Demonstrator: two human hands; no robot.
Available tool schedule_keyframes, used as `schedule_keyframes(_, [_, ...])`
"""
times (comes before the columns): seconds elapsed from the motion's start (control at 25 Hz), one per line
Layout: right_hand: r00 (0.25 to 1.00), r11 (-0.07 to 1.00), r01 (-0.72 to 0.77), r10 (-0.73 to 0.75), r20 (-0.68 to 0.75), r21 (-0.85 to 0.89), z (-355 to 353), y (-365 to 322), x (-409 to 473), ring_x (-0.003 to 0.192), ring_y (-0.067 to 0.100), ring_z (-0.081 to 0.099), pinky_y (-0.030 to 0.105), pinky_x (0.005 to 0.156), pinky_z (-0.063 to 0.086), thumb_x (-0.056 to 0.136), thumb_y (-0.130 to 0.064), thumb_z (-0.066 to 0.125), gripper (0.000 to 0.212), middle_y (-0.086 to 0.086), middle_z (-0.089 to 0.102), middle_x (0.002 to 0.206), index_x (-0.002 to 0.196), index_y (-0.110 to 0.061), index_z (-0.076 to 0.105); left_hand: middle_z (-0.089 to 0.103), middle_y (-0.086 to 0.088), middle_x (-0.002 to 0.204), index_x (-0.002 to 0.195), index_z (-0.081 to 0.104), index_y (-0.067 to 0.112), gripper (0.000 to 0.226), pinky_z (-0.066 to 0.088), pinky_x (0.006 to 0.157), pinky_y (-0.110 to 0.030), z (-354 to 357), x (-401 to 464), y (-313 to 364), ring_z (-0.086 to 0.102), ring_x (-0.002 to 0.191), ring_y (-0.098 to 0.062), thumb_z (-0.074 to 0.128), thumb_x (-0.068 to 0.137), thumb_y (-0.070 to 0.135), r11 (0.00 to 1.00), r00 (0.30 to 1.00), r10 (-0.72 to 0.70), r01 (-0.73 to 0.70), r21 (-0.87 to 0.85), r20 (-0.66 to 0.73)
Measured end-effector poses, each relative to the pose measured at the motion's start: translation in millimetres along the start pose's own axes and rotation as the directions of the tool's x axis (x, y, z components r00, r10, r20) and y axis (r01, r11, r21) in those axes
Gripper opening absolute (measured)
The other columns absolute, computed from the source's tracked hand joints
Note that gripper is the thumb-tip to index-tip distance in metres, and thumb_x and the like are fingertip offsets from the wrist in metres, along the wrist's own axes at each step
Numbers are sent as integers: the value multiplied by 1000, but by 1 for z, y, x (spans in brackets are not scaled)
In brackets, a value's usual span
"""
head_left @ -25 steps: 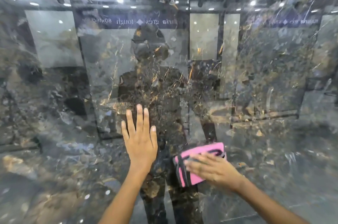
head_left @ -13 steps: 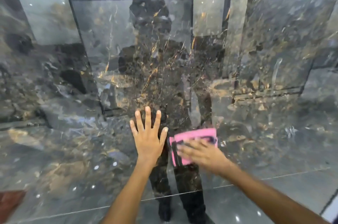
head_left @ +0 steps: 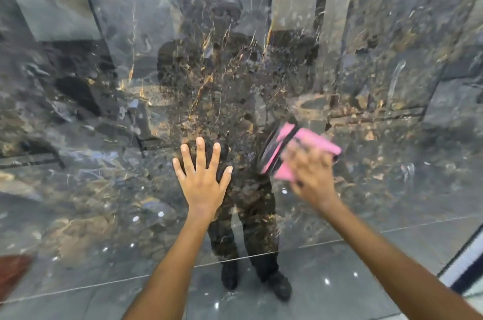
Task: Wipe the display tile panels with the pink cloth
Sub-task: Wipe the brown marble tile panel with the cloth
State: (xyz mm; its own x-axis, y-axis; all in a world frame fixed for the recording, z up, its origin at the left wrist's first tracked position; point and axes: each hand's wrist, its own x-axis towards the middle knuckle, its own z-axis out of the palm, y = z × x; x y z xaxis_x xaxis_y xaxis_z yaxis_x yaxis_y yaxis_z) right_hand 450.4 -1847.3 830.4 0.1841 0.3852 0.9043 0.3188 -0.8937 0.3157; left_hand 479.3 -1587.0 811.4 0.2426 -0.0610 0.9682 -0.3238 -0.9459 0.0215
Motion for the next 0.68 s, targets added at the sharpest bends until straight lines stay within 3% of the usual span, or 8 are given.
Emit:
schedule_keyframes(0.12, [748, 830, 555, -526, 405, 53, -6, -13, -78, 142, 22, 26, 37, 113, 18, 75, -11, 71, 90, -6, 27, 157, 152, -23, 26, -8, 0, 165, 157, 4, 30, 65, 2, 118, -52, -2, 1, 0, -8, 151, -29, 28, 102, 56, 1000, 1000, -1, 1, 18, 12])
schedule_keyframes(0.2, [737, 796, 597, -592, 325, 97, -18, 18, -47, 138, 20, 33, 36, 106, 22, 75, -18, 68, 75, -6, 37, 152, 143, -23, 37, -8, 0, 165, 157, 4, 30, 65, 1, 119, -51, -2, -5, 0, -8, 151, -29, 28, 102, 55, 1000, 1000, -4, 4, 12, 6])
schedule_keyframes(0.32, [975, 975, 221, -221, -2, 7, -41, 82, 54, 139, 20, 33, 38, 99, 24, 80, -23, 55, 56, 2, 45, 144, 136, -18, 48, -8, 4, 165, 157, 6, 32, 63, -2, 119, -50, -8, -1, 3, -9, 151, -26, 27, 102, 55, 998, 998, -56, 57, -9, 42])
schedule_keyframes(0.4, [980, 994, -109, 113, -164, 31, -46, 102, 75, 138, 22, 35, 39, 95, 29, 80, -28, 60, 58, 5, 46, 144, 136, -15, 50, -10, 9, 164, 156, 10, 32, 60, -7, 119, -48, -16, 0, 23, -12, 151, -22, 27, 102, 53, 977, 979, -184, 191, -92, 87])
schedule_keyframes(0.48, [951, 971, -237, 238, -197, 26, -30, 87, 36, 135, 25, 35, 37, 99, 28, 79, -29, 63, 64, 3, 37, 151, 139, -14, 46, -12, 11, 163, 153, 15, 30, 57, -14, 118, -46, -20, -2, 50, -13, 150, -20, 30, 101, 48, 933, 945, -298, 318, -170, 133])
schedule_keyframes(0.52, [972, 983, -184, 184, -147, 11, -20, 71, 0, 134, 25, 34, 36, 100, 27, 79, -30, 63, 71, 0, 29, 156, 144, -15, 39, -13, 12, 163, 153, 14, 30, 58, -15, 118, -46, -19, -5, 61, -13, 150, -20, 31, 101, 47, 925, 935, -315, 341, -166, 160])
schedule_keyframes(0.6, [973, 987, 157, -148, 175, -34, -16, 48, -75, 129, 25, 35, 36, 94, 30, 75, -34, 66, 95, -4, 26, 157, 155, -19, 17, -13, 10, 163, 156, 6, 34, 59, -12, 118, -47, -15, -18, 66, -14, 150, -21, 25, 102, 48, 950, 936, -277, 300, -82, 216])
schedule_keyframes(0.68, [802, 906, 422, -388, 454, 27, -26, 43, -112, 124, 23, 40, 37, 92, 32, 63, -45, 80, 120, -6, 42, 145, 156, -16, 9, -13, 8, 164, 156, 0, 35, 57, -8, 117, -49, -10, -34, 53, -14, 150, -22, 18, 104, 49, 978, 953, -202, 209, -8, 224])
